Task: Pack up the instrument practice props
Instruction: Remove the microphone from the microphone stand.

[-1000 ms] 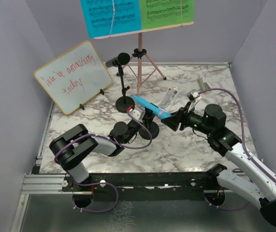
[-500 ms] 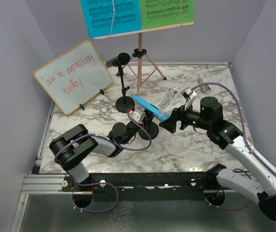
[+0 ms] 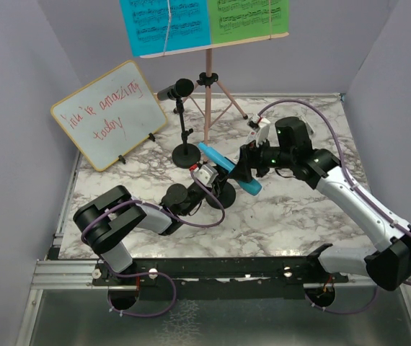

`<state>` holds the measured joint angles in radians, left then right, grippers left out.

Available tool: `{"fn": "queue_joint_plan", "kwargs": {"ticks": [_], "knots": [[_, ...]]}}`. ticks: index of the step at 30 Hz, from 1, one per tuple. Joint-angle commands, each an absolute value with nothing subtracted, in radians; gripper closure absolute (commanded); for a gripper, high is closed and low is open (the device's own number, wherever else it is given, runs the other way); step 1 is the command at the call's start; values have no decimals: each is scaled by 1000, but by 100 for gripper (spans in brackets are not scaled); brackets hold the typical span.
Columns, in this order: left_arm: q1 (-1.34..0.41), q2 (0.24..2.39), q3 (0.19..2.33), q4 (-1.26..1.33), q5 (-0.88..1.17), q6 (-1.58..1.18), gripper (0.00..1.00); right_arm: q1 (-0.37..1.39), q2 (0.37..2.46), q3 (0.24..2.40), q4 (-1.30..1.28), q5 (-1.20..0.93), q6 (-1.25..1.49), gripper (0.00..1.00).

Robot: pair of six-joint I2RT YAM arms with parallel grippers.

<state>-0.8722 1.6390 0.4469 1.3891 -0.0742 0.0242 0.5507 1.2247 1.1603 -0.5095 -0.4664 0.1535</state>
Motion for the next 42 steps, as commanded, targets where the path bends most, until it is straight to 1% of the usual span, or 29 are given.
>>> {"fn": "queue_joint_plan", "kwargs": {"ticks": [1,4,9,13,14,17,18,19,23,26,30,34,42], "knots": [[-864,1635,436,1370,-84,65,97,556,1269,1194,-581,-558,121,27],[-864,1638,437,1369,-88,71,97,555,1292,1192,-572,-598,121,36],[-864,1646,441,1357,-137,75,100,556,1316,1194,-586,-636,110,57],[-861,1641,457,1301,-258,73,100,555,1307,1175,-612,-648,96,70],[-859,1642,459,1289,-292,71,100,555,1304,1169,-620,-653,91,75],[-855,1641,471,1249,-405,57,100,555,1294,1142,-637,-663,78,92],[-853,1639,476,1232,-445,50,100,555,1292,1132,-640,-670,73,97],[-851,1638,480,1217,-477,45,100,555,1289,1122,-641,-676,69,99],[-840,1636,481,1195,-599,31,100,555,1273,1090,-661,-692,47,100],[-820,1625,473,1180,-642,8,100,555,1258,1069,-681,-690,33,100],[-798,1614,469,1155,-672,4,100,556,1238,1038,-696,-693,21,100],[-772,1604,463,1131,-687,-58,100,555,1224,1014,-721,-692,9,100],[-733,1573,448,1101,-688,-121,100,555,1188,973,-690,-688,24,100]]}}
